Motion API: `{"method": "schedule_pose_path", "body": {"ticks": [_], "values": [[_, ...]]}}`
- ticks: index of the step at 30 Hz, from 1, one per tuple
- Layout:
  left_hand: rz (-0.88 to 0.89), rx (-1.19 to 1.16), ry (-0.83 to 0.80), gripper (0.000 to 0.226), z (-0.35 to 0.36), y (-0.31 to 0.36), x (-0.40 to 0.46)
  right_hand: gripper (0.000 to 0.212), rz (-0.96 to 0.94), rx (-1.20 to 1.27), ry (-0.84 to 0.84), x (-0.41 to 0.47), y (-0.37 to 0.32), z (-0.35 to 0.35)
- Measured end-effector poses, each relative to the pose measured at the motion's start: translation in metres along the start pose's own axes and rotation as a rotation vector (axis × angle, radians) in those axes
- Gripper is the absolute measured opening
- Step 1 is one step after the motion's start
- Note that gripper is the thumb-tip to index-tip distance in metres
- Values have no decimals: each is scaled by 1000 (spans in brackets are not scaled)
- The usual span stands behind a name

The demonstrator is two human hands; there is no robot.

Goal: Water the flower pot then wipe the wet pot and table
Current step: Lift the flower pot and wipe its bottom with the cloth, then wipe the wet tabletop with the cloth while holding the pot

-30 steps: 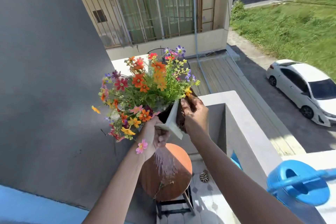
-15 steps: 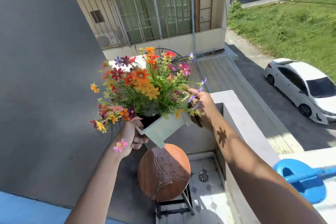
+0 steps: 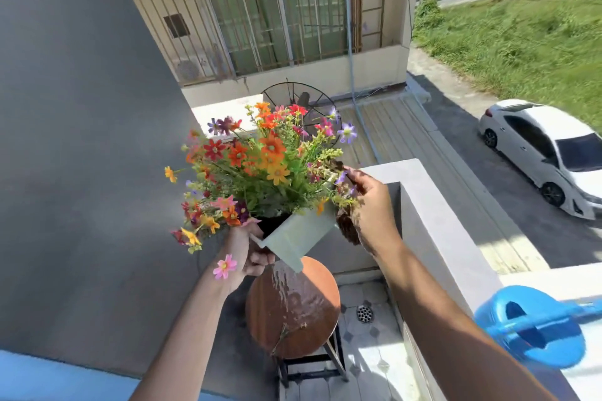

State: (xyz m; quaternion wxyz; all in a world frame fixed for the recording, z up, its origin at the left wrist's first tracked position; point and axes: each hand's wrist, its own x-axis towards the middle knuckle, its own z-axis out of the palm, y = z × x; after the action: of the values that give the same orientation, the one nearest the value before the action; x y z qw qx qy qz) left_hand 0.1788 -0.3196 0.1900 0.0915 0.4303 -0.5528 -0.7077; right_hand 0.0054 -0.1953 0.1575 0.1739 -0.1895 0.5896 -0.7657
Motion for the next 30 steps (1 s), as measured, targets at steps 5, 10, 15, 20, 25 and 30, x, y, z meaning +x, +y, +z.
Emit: {"method": "schedule_pose_path", "body": {"ticks": [5, 10, 15, 20, 25, 30], "values": [[24, -68, -85, 29, 10, -10, 10, 27, -20, -262, 47, -24, 45, -11], [-15, -179, -55, 23, 16, -26, 23, 26, 124, -165, 64, -27, 73, 1], [-94, -196, 19, 19, 15, -46, 44, 17, 262, -45, 3, -27, 98, 27], [-193, -164, 74, 25, -6, -66, 85, 35, 406, -93, 23, -20, 154, 31], [-183, -153, 82, 22, -32, -74, 135, 18, 512, -337, -101, -21, 229, 39], [-184, -115, 164, 30, -55, -75, 166, 29, 410, -550, -355, -35, 278, 83]]}}
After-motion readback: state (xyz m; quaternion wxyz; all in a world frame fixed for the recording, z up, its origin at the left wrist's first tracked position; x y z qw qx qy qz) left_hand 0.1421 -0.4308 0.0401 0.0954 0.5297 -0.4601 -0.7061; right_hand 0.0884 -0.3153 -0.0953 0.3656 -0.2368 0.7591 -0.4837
